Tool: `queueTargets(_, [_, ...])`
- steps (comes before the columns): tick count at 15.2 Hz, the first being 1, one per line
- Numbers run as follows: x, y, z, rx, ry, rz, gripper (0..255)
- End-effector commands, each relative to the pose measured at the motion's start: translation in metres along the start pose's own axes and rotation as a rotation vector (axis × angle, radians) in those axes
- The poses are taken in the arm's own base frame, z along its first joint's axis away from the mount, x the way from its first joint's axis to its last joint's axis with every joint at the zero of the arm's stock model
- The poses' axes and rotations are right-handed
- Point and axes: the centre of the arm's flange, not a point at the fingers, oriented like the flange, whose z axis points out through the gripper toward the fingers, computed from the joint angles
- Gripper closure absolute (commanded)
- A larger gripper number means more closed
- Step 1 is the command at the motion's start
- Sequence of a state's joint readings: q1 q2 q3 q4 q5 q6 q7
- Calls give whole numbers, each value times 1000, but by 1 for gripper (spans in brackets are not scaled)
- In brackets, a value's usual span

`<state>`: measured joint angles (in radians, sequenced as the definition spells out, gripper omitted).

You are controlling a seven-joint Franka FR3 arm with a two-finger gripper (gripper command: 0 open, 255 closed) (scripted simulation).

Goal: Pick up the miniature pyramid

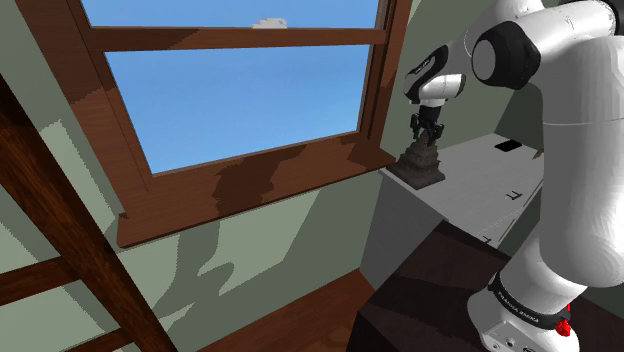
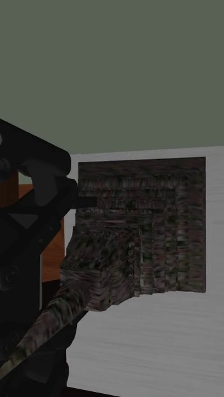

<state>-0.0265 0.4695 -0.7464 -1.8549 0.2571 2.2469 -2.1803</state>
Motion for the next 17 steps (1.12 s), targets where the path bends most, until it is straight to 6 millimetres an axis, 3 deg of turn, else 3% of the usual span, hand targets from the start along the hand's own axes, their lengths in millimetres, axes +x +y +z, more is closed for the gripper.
queueTargets(1, [-1, 0, -4, 1, -1, 1, 255])
queueTargets(15, [-10, 0, -77, 1, -1, 1, 255])
queueTargets(17, [-10, 0, -78, 1, -1, 1, 255])
